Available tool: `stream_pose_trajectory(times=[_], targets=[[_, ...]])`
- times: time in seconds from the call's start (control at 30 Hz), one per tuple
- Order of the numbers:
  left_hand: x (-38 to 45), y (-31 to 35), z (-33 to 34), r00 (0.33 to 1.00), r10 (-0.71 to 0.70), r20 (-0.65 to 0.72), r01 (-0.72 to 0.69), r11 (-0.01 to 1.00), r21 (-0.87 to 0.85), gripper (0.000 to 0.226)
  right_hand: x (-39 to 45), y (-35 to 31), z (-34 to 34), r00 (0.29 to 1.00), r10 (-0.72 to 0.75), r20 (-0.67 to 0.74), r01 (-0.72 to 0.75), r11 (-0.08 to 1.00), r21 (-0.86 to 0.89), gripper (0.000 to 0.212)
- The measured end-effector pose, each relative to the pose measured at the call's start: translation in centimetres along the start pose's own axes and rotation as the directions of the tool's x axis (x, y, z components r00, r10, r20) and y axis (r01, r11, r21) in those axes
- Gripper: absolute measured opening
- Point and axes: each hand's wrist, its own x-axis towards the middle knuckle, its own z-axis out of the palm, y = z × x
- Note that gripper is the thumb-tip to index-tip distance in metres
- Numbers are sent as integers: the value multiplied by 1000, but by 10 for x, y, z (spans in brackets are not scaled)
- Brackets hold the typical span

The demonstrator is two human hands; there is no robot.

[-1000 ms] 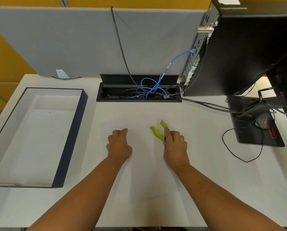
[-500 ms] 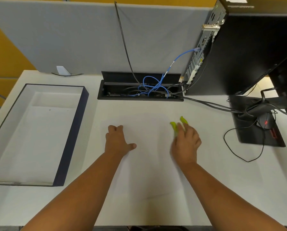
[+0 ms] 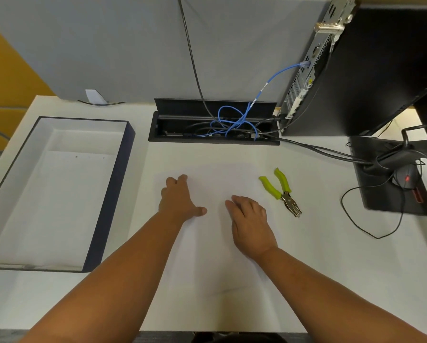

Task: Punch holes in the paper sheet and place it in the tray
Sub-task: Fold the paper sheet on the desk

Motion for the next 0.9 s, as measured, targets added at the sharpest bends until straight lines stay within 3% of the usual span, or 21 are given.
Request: stream_pose_trajectory(times=[0.17, 0.23, 0.4, 0.5, 0.63, 0.73, 0.8, 0.9], targets=[[5, -1, -6, 1000, -26, 13, 26, 1000, -11, 102, -1, -1, 0, 1000, 2, 1, -2, 1000, 0, 52], [6, -3, -5, 999, -32, 11, 32, 999, -11, 87, -1, -1, 1, 1000, 3, 0, -3, 1000, -6, 52], [-7, -13, 6, 976, 106, -189, -168, 922, -349, 28, 2, 1, -1, 999, 44, 9, -44, 999, 9, 53], [-21, -16, 12, 961, 150, -232, -242, 862, -446, 13, 9, -1, -7, 994, 99, -43, -93, 989, 117, 55], [-29, -17, 14, 948, 212, -238, -313, 757, -574, 21, 35, -8, -23, 975, 152, -160, -96, 944, 314, 54], [-31, -19, 9, 950, 270, -158, -307, 713, -631, 36, 47, -11, -24, 985, 77, -157, -21, 944, 330, 25], [-27, -20, 6, 958, 259, -123, -279, 743, -608, 48, 49, -11, -19, 986, 93, -138, -37, 931, 364, 11], [-11, -23, 6, 976, 125, -177, -190, 884, -428, 56, 44, -9, -10, 971, 191, -146, -105, 883, 458, 12]])
